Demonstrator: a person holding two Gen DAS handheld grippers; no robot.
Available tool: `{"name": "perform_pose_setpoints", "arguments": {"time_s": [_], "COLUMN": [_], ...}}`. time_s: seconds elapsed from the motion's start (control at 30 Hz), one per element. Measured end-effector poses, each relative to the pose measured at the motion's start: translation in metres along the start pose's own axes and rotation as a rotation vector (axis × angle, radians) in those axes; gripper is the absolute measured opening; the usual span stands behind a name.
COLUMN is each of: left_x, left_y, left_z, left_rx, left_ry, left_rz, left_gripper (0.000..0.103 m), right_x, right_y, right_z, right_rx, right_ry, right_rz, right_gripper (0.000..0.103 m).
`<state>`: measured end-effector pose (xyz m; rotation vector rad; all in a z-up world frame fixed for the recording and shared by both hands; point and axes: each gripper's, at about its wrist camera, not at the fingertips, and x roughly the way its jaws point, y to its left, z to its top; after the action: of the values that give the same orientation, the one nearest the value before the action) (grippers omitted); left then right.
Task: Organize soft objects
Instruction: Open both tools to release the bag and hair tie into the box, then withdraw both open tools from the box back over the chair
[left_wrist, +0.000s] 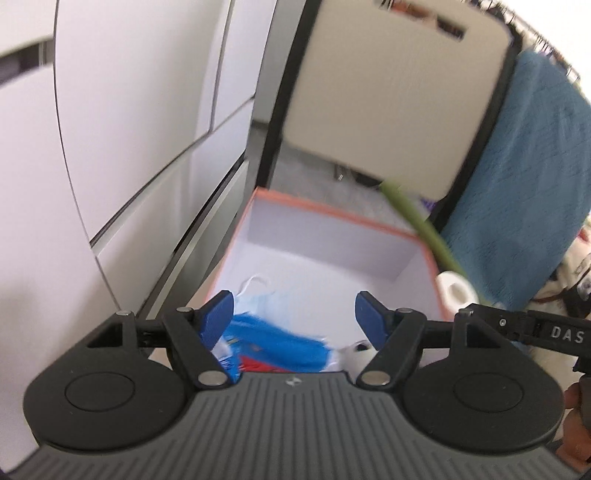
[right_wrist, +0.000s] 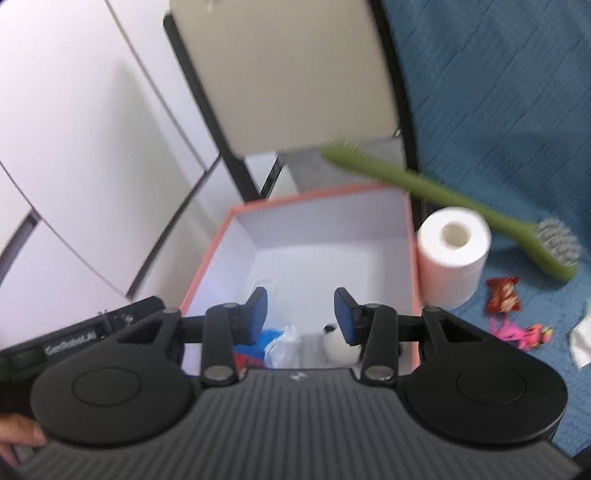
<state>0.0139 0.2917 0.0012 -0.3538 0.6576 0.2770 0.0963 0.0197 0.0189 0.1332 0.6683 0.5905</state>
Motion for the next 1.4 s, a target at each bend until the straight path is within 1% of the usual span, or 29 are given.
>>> {"name": "perform_pose_setpoints", "arguments": {"time_s": [0.13,0.3,0.33,0.43,0.6,0.7,0.83,0.9,1.0,1.2,1.33,1.4], "left_x": [-0.026,-0.049,-0.051,-0.059,-0.069,-0.069,-0.07,-0.069,-0.071,-0.067,-0.065,-0.059], "left_y": [-0.027,-0.057,-0.062,-0.078,-0.109,-0.127,-0.145,-0.154,-0.167,-0.202,-0.222,-0.23], "left_z": [-0.004,-0.011,-0.014,-0.022,-0.036,-0.048,-0.066,-0.075,-0.091,-0.12,-0.139,-0.149], "left_rx": [0.025,0.031,0.024,0.002,0.037,0.058,0.084,0.093,0.118,0.153,0.197,0.229], "left_ry": [-0.046,-0.08,-0.083,-0.083,-0.092,-0.072,-0.061,-0.061,-0.056,-0.024,-0.014,-0.005], "left_rz": [-0.035,-0.087,-0.097,-0.165,-0.209,-0.228,-0.244,-0.263,-0.264,-0.319,-0.33,-0.313], "left_gripper": [0.077,0.077,0.077,0.077,0.077,0.077,0.077,0.077,0.077,0.077,0.077,0.077], "right_x": [-0.036,-0.079,-0.089,-0.111,-0.14,-0.151,-0.16,-0.166,-0.175,-0.191,-0.195,-0.196], "right_y": [-0.008,-0.023,-0.027,-0.036,-0.058,-0.073,-0.094,-0.102,-0.115,-0.138,-0.154,-0.161], "right_z": [0.002,-0.004,-0.006,-0.014,-0.026,-0.038,-0.057,-0.067,-0.081,-0.104,-0.118,-0.124], "right_rx": [-0.026,-0.005,-0.005,-0.021,-0.014,0.005,0.042,0.048,0.061,0.086,0.1,0.107], "right_ry": [-0.07,-0.142,-0.155,-0.194,-0.246,-0.248,-0.238,-0.235,-0.228,-0.223,-0.202,-0.188], "right_rz": [-0.022,-0.049,-0.055,-0.083,-0.136,-0.162,-0.201,-0.216,-0.245,-0.292,-0.315,-0.33], "right_gripper": [0.043,0.043,0.043,0.043,0.043,0.043,0.043,0.043,0.043,0.043,0.043,0.043]}}
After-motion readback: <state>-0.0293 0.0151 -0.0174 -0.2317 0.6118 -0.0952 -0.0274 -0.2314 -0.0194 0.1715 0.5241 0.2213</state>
